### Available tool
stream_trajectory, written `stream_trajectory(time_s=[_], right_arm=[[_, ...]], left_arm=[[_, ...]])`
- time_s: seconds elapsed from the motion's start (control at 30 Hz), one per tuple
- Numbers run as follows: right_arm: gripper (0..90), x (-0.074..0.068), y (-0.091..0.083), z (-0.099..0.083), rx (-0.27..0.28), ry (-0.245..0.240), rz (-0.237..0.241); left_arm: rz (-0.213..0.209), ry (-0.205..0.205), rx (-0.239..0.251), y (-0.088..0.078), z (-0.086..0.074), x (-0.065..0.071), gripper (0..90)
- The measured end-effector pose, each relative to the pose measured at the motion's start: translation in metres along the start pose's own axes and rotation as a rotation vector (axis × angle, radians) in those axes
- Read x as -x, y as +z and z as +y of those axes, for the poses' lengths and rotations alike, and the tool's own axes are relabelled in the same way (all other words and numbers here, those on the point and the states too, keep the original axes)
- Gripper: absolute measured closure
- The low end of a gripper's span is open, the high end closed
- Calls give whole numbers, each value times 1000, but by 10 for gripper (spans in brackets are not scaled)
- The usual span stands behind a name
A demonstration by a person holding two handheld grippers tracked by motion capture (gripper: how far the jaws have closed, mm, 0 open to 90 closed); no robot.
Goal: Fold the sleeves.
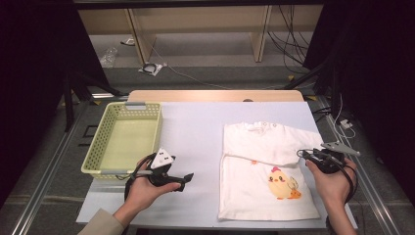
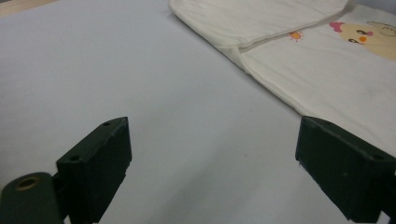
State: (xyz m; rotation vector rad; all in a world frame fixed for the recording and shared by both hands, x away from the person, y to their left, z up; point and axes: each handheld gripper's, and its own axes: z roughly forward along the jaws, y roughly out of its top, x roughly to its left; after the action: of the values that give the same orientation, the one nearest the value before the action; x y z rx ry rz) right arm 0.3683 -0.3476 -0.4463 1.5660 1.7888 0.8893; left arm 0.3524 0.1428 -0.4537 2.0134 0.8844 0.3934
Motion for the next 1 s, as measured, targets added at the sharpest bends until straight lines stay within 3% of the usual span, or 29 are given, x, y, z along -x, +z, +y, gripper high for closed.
stream_trajectory(time_s=[0.43,0.7,0.97,1.0], right_arm=[[486,31,35,21,-114,67,-7],[495,46,58,29,-179,83,-35],[533,55,70,31,-225,89,-53],[537,54,72,31,-229,112,-54]], left_arm=[[1,1,1,0,0,-1,108],[0,-7,2,0,0,-1,109],[0,-6,1,0,-1,-1,111],[0,-6,1,0,-1,-1,111]])
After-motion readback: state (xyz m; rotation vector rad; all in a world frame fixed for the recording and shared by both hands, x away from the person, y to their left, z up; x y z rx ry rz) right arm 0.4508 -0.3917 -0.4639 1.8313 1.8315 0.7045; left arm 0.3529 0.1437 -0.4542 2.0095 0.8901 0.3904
